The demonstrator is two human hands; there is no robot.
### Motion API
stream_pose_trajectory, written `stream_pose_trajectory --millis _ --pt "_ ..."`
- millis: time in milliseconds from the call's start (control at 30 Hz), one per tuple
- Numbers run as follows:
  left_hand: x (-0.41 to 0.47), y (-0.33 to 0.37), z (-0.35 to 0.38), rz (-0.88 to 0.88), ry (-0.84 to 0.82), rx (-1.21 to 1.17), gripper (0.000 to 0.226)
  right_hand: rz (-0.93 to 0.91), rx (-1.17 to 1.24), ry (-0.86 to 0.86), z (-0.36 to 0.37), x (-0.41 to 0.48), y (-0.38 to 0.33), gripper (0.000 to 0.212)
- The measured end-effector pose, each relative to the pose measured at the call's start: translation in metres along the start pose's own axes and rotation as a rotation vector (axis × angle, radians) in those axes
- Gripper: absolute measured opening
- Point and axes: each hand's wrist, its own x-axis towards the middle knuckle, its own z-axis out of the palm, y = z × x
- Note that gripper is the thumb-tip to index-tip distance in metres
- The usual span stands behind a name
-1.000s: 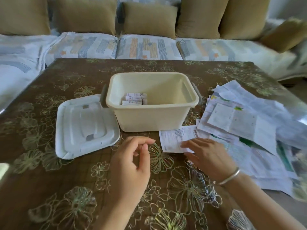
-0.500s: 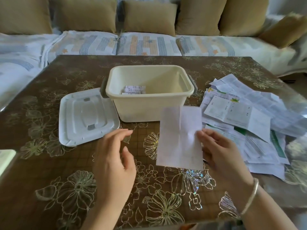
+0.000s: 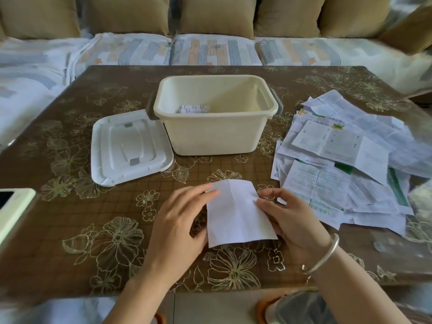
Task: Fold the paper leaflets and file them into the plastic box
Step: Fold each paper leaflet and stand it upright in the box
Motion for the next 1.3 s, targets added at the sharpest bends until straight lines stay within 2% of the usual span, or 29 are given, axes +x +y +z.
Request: stream_pose_trajectory --millis 67,167,233,300,367,433,500,567,733,767,867,967,1033,1167,1233,1300 --pt "-0.001 0.000 0.003 0.052 0.030 0.011 0.059 -0.060 -0.155 -0.025 -0.001 -0.003 0.002 0.013" --pt "-0.006 0.002 0.005 0.091 0.071 0.046 0.032 -0.246 -0.691 -0.080 -0.013 -0.011 0.003 0.015" --pt "-0.010 0.002 0.004 0.107 0.091 0.056 0.014 -0.451 -1.002 -0.077 -0.023 -0.017 0.003 0.027" --pt "-0.014 0.004 0.004 0.101 0.086 0.045 0.015 -0.609 -1.160 -0.099 -0.033 -0.020 0.007 0.037" --pt "-0.016 0.008 0.003 0.072 0.091 0.054 0.018 -0.637 -1.245 -0.153 -0.038 -0.024 0.012 0.028" --pt "-0.020 0.013 0.003 0.018 0.083 0.063 0.028 -0.590 -1.274 -0.161 -0.038 -0.028 0.016 0.024" --pt "-0.022 0.016 0.004 -0.076 0.054 0.039 0.036 -0.563 -1.223 -0.108 -0.035 -0.031 0.020 0.039" --pt "-0.023 0.017 0.005 -0.168 0.021 0.030 0.041 -0.555 -1.188 -0.028 -0.031 -0.031 0.023 0.045" --pt "-0.023 0.025 0.008 -0.251 0.020 0.073 0.032 -0.513 -1.191 0.168 -0.018 -0.026 0.029 0.030" --pt "-0.023 0.026 0.009 -0.254 0.036 0.089 0.036 -0.495 -1.209 0.194 -0.015 -0.025 0.029 0.029" --pt "-0.023 0.029 0.010 -0.283 0.052 0.107 0.066 -0.440 -1.251 0.236 -0.011 -0.022 0.028 0.029" --pt "-0.025 0.028 0.012 -0.276 0.076 0.106 0.074 -0.424 -1.256 0.257 -0.010 -0.023 0.028 0.028" --pt "-0.024 0.028 0.011 -0.263 0.089 0.142 0.071 -0.441 -1.268 0.263 -0.010 -0.025 0.029 0.028" --pt "-0.021 0.031 0.012 -0.173 0.060 0.224 0.046 -0.577 -1.271 0.261 -0.011 -0.024 0.035 0.063" --pt "-0.023 0.029 0.015 -0.123 0.041 0.226 0.029 -0.745 -1.295 0.236 -0.013 -0.024 0.036 0.064" --pt "-0.024 0.027 0.016 -0.094 0.031 0.206 0.018 -0.951 -1.326 0.166 -0.016 -0.022 0.037 0.051"
